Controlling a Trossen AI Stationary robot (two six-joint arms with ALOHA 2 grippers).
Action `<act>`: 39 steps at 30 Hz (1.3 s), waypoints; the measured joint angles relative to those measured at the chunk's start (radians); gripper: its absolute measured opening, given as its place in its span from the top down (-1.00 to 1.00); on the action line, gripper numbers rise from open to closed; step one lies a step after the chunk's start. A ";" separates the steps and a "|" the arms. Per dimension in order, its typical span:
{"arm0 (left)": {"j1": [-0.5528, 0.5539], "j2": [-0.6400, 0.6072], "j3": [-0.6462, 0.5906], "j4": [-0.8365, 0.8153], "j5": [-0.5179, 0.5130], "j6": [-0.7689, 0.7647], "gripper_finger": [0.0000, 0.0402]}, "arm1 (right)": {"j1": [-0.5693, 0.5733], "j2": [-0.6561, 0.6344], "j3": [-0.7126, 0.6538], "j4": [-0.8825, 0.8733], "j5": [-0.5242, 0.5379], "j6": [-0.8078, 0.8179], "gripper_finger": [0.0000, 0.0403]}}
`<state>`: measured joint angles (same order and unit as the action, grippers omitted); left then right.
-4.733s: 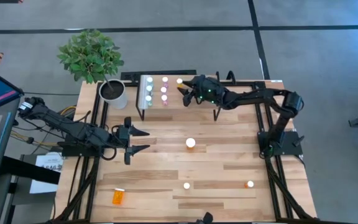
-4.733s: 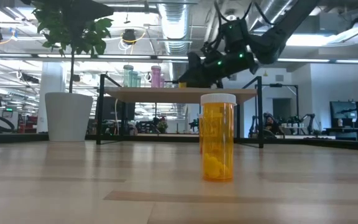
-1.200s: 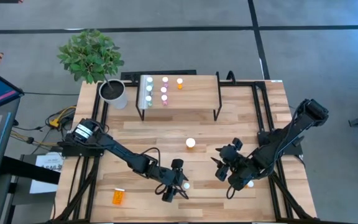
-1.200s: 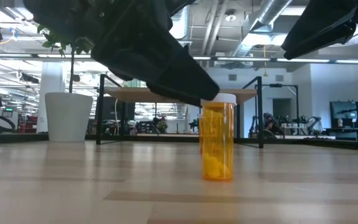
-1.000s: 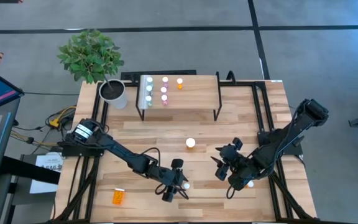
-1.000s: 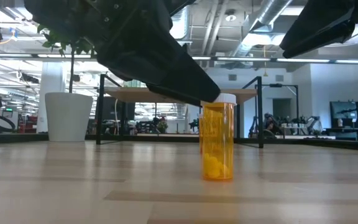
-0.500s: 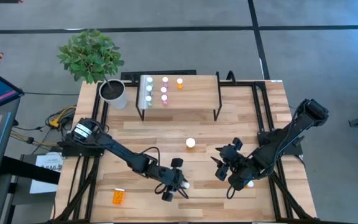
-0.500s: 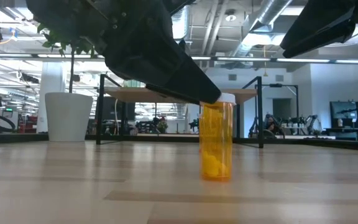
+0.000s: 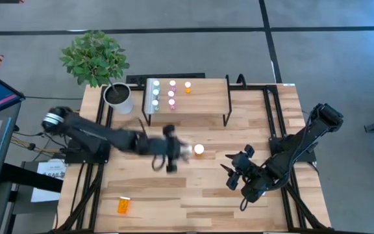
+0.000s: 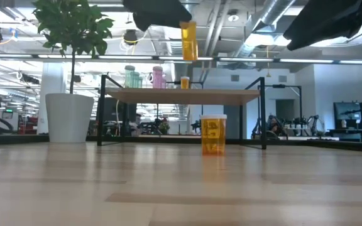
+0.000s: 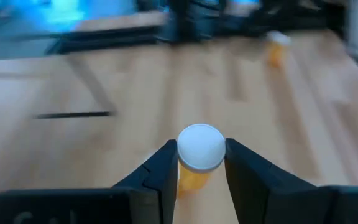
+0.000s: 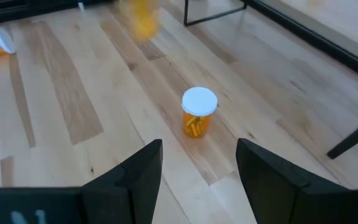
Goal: Pick and place medicine bottles onto shelf by color
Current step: Put the left small orange pill bottle on the shelf aligned with the other orange pill bottle
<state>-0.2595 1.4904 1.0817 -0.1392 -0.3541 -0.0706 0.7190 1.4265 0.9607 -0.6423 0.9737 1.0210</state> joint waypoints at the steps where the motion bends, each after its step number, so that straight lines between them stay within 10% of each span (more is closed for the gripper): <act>1: 0.037 -0.031 0.007 -0.027 0.002 0.006 0.50 | 0.003 0.000 0.000 0.000 0.005 0.000 -0.12; 10: 0.297 -0.040 0.230 -0.263 0.063 0.046 0.50 | -0.016 0.000 0.000 -0.001 0.018 -0.005 -0.12; 39: 0.579 0.132 0.238 -0.151 0.073 -0.103 0.50 | -0.005 0.000 0.000 -0.008 0.023 -0.011 -0.12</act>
<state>0.3192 1.6226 1.3202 -0.2903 -0.2809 -0.1738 0.7136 1.4261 0.9607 -0.6506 0.9970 1.0096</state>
